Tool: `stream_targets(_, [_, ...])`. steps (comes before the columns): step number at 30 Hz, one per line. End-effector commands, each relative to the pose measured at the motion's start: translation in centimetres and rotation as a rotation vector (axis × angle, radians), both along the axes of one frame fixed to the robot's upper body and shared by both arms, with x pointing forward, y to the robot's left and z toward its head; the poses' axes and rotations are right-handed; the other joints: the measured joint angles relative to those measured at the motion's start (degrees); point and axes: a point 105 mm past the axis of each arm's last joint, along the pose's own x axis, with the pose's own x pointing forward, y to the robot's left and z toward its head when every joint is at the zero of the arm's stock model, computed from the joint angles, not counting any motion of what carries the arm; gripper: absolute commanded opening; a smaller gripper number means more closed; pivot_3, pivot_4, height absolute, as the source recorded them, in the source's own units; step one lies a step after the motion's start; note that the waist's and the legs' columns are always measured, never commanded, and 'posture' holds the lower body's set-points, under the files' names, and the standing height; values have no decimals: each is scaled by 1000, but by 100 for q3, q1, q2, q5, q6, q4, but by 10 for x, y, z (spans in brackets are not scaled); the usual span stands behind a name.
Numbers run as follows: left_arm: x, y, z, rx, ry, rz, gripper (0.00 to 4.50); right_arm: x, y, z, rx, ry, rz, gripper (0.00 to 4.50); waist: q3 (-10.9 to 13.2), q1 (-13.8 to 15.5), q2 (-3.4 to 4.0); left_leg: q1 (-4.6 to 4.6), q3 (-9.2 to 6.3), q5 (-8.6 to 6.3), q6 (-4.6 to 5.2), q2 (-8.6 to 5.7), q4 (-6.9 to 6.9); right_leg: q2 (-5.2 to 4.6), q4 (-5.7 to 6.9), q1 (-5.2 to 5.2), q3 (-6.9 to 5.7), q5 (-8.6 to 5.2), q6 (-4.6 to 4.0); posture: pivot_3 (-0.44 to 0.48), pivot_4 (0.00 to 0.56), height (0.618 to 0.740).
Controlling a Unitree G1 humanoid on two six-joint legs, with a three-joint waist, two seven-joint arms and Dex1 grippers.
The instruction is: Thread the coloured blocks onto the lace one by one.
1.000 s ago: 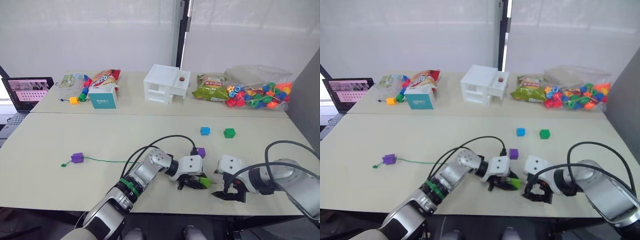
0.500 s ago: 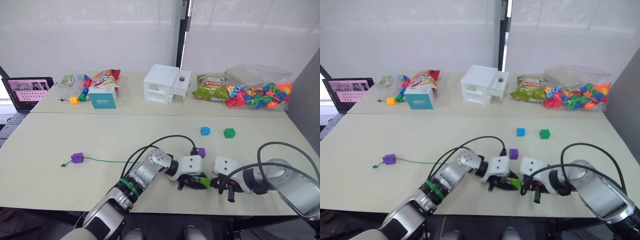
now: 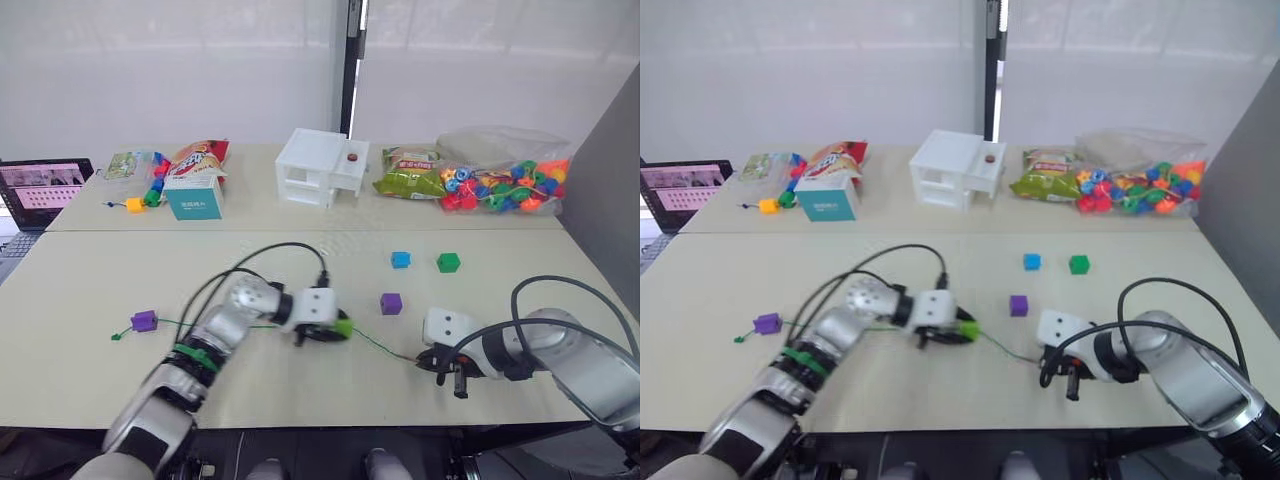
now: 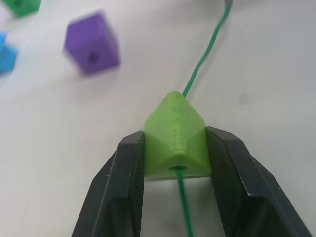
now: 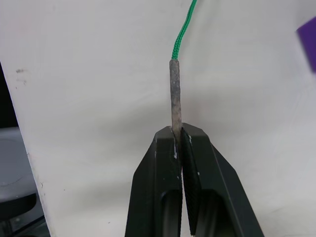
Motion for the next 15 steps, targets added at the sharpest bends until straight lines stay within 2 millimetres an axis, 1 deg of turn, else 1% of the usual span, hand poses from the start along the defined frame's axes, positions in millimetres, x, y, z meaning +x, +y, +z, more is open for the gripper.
stream_targets(1, [-5,36,5,-53,52,83,1352,7,0,9,6,-40,16,0,0,10,0,-1,0,0,0,0,0,-2,-2,-1,0,0,0,0,150,740])
stream_targets(3, [-8,51,7,-71,77,116,1352,10,-1,10,7,-44,14,0,1,14,0,-3,0,-1,2,-1,0,-4,-2,-4,-1,0,0,0,150,740])
stream_targets(5, [-9,58,8,-67,80,127,1352,11,-2,10,8,-47,14,0,1,43,1,-4,0,-1,1,-1,0,-4,-2,-6,-1,0,0,0,150,740])
stream_targets(6, [-7,94,4,-22,67,207,1352,14,-1,12,15,-55,16,0,2,52,0,-5,0,-1,1,-1,1,-4,-2,-5,-1,0,0,0,150,740])
stream_targets(7, [-7,120,3,12,56,263,1352,16,0,13,20,-60,17,0,3,47,-3,-5,1,-1,1,-1,1,-4,-2,-5,-1,0,0,0,150,740])
stream_targets(8, [-9,138,3,36,48,298,1352,17,1,13,24,-64,19,0,4,7,-4,-4,1,-1,1,0,0,-3,-4,-6,-1,0,0,0,150,740])
stream_targets(9, [-11,165,2,77,41,360,1352,20,3,17,36,-73,19,0,4,-25,-4,-2,3,-1,1,3,-3,0,-2,-10,-1,0,-1,0,150,740])
stream_targets(11, [-14,195,2,112,41,436,1351,23,6,20,48,-82,24,0,4,-103,-1,5,2,-1,1,7,-14,3,0,-12,-2,-1,-5,0,150,740])
stream_targets(12, [-15,204,2,122,40,457,1351,23,6,21,51,-83,26,0,6,-114,4,9,2,-1,1,8,-20,4,1,-12,-1,-1,-6,0,150,740])
stream_targets(15, [-22,226,-4,227,20,470,1351,23,7,21,51,-79,36,0,7,-83,12,13,7,-1,1,5,-27,-2,2,-11,-1,-2,-7,0,150,740])
